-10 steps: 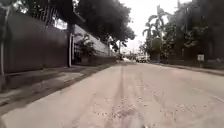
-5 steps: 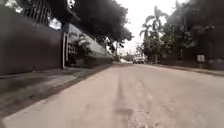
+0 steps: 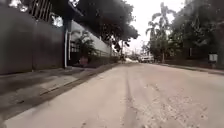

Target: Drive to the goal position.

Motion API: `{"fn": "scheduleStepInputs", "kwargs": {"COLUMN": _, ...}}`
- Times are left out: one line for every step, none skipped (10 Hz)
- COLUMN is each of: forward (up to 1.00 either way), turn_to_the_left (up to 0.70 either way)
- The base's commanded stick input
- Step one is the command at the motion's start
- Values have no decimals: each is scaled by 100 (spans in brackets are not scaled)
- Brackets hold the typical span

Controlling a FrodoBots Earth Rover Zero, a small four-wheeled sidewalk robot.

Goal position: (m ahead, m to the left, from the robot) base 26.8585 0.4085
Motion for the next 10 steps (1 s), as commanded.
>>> {"fn": "scheduleStepInputs", "kwargs": {"forward": 85, "turn_to_the_left": -16}}
{"fn": "scheduleStepInputs", "kwargs": {"forward": 85, "turn_to_the_left": -34}}
{"fn": "scheduleStepInputs", "kwargs": {"forward": 85, "turn_to_the_left": -34}}
{"fn": "scheduleStepInputs", "kwargs": {"forward": 85, "turn_to_the_left": -33}}
{"fn": "scheduleStepInputs", "kwargs": {"forward": 85, "turn_to_the_left": 4}}
{"fn": "scheduleStepInputs", "kwargs": {"forward": 85, "turn_to_the_left": 3}}
{"fn": "scheduleStepInputs", "kwargs": {"forward": 85, "turn_to_the_left": 2}}
{"fn": "scheduleStepInputs", "kwargs": {"forward": 85, "turn_to_the_left": 3}}
{"fn": "scheduleStepInputs", "kwargs": {"forward": 85, "turn_to_the_left": 4}}
{"fn": "scheduleStepInputs", "kwargs": {"forward": 85, "turn_to_the_left": -26}}
